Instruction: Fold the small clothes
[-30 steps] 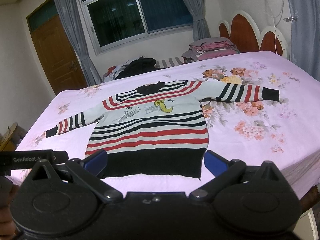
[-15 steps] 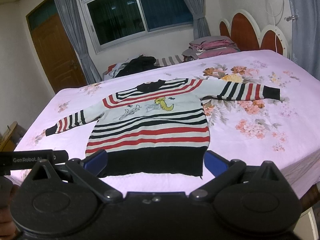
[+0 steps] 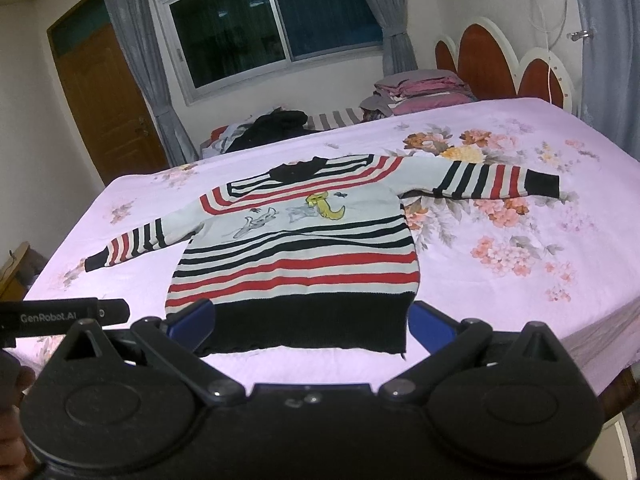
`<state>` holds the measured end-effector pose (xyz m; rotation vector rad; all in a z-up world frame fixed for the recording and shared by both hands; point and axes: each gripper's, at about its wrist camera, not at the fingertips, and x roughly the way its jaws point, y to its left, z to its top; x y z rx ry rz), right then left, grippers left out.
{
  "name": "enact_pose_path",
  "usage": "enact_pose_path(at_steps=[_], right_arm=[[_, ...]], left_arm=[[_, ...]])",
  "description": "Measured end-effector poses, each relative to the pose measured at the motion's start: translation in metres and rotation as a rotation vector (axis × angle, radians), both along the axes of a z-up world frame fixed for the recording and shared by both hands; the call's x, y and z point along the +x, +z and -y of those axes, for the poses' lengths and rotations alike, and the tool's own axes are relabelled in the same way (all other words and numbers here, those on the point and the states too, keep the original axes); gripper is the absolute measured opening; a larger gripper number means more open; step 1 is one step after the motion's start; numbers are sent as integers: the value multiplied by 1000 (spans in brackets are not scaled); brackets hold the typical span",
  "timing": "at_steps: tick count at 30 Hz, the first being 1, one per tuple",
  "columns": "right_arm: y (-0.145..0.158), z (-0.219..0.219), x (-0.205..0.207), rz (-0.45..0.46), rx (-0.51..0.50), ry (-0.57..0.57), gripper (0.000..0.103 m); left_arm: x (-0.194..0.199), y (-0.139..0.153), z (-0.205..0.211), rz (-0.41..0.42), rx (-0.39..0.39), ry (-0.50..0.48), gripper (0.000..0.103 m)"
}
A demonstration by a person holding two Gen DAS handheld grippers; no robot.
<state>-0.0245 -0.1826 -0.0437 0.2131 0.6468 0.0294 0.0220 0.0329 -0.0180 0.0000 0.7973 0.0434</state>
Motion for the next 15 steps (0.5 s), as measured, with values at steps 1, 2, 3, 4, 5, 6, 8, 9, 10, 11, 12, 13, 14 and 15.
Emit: enact_pose_path(at_steps=[1,2,3,4,5,6,8,9,10,11,12,13,14,15], right_arm=[[-1,0,1,-2,0,-4,103],[-1,0,3,-5,1,-9,103],[-2,0,5,-7,2,-14,103],[-2,0,7,-8,1,-17,103],[-3,-1,9,-11,-2,-19,103],[-3,-2,10,-11,-6,-23,103],[-4,-4,14,-7,-8,-27,103],[-5,-5,16,-7,-5,-27,103],[-5,-5,19,-7,-4,-30,103],[-6,-6,23,-9,-3,-35,103],[-7,-8,26,-11,-3,-39,103],[-7,-8,29,-12,-3,-42,103],[-7,-10,32,-12,-5,-47,103],[-8,-11,36,-13,-9,-54,103]], left_arm=[[3,0,-1,-2,1,-2,103],[5,-1,-2,-4,0,-4,103],[8,-2,-4,-6,-1,-6,103],[11,-3,-5,-8,-2,-7,103],[14,-3,-7,-10,-3,-8,103],[16,-4,-8,-9,-2,-9,103],[22,-6,-10,-11,3,-12,103],[25,-7,-11,-11,5,-12,103],[29,-7,-13,-10,7,-13,103],[33,-8,-14,-10,9,-15,103],[37,-9,-16,-11,9,-18,103],[43,-10,-18,-14,8,-21,103],[48,-12,-20,-16,6,-23,103],[52,-12,-21,-18,6,-26,103]])
